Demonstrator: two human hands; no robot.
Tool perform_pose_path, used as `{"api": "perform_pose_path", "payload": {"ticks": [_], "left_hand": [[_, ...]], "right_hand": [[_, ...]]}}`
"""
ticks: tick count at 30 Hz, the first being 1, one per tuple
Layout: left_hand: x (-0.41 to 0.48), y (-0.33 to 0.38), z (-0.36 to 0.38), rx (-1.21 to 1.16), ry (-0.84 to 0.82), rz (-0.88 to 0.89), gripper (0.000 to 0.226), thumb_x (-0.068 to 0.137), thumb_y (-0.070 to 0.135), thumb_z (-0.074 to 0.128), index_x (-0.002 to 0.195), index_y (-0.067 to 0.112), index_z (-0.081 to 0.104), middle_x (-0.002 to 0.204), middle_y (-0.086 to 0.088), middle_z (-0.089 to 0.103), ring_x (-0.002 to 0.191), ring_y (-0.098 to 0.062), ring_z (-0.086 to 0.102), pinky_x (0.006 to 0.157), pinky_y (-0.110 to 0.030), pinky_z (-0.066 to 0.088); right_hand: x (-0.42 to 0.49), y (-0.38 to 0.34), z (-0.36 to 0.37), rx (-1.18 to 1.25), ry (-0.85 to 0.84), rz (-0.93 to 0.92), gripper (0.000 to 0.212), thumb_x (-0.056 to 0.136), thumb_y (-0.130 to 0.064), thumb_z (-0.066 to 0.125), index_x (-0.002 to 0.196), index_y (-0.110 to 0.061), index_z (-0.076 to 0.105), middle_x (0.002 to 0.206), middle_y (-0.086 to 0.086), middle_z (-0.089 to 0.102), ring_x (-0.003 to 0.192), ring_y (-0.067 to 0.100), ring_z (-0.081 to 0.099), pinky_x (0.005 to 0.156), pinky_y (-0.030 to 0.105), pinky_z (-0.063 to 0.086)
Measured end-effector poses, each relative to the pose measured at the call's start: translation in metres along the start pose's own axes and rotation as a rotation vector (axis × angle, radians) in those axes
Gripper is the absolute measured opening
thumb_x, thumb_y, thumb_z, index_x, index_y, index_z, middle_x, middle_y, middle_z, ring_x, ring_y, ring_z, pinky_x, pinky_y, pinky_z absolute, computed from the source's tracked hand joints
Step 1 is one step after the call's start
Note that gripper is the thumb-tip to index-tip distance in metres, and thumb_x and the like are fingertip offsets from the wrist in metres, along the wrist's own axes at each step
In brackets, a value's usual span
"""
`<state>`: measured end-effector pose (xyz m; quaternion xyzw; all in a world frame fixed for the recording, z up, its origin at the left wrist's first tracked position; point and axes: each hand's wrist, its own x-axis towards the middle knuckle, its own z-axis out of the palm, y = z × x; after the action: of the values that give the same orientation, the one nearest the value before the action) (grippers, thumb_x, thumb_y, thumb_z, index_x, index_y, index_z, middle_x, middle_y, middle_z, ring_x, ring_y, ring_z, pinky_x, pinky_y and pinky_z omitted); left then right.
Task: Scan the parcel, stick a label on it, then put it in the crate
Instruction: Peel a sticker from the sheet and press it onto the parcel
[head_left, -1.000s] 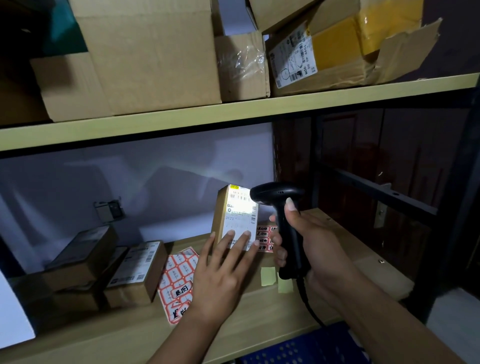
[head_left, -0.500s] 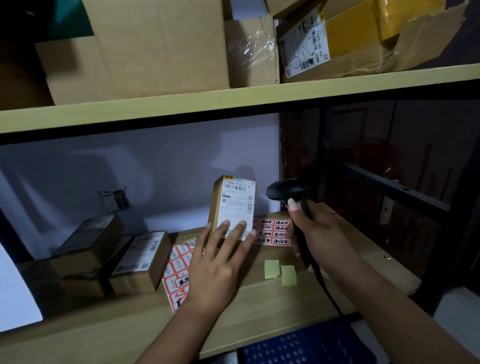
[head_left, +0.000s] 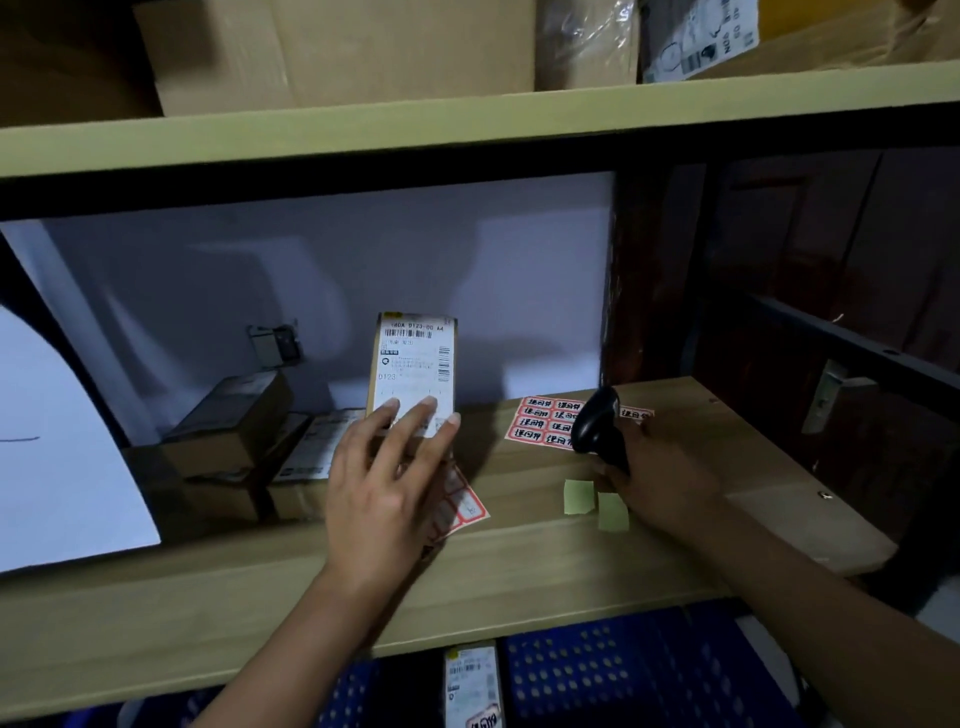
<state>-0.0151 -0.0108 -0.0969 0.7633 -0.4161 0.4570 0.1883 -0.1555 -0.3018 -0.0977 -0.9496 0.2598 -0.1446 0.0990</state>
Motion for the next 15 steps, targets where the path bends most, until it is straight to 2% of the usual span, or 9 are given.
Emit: {"api": "perform_pose_path", "payload": {"ticks": [3,8,11,15], "left_hand": [[-0.007,0.002,-0.004,-0.034,-0.011,-0.023,0.044,0.102,0.034,0.059,0.145,0.027,0.064,0.152,-0.004,0.065,0.138,-0.037,0.051,0.108,-0.053,0.053],[-0.011,0.002,-0.010,-0.052,0.003,-0.054,0.049,0.096,0.028,0.072,0.145,0.026,0.064,0.151,-0.005,0.065,0.138,-0.036,0.050,0.106,-0.054,0.055],[-0.014,-0.005,-0.018,-0.048,0.040,-0.076,0.046,0.098,0.028,0.073,0.143,0.025,0.066,0.148,-0.007,0.067,0.136,-0.038,0.052,0.106,-0.056,0.055],[-0.027,-0.019,-0.031,0.039,0.042,0.039,0.046,0.099,0.025,0.066,0.145,0.022,0.065,0.151,-0.010,0.065,0.134,-0.043,0.058,0.109,-0.061,0.053]], "right_hand": [[-0.003,0.001,0.007,-0.117,0.085,-0.001,0.069,0.099,-0.049,0.054,0.157,-0.016,0.037,0.142,0.020,0.054,0.116,0.040,0.064,0.079,0.043,0.056],[-0.008,0.005,0.009,-0.220,0.206,-0.056,0.068,0.088,-0.050,0.067,0.142,-0.010,0.057,0.124,0.023,0.062,0.108,0.044,0.063,0.080,0.048,0.058],[-0.010,0.000,0.004,-0.274,0.307,-0.088,0.064,0.085,-0.050,0.068,0.135,-0.010,0.063,0.116,0.023,0.066,0.102,0.044,0.064,0.082,0.048,0.050],[-0.012,-0.021,0.001,-0.232,0.361,-0.122,0.055,0.081,-0.042,0.072,0.128,-0.014,0.067,0.117,0.020,0.067,0.104,0.042,0.061,0.087,0.048,0.046]]}}
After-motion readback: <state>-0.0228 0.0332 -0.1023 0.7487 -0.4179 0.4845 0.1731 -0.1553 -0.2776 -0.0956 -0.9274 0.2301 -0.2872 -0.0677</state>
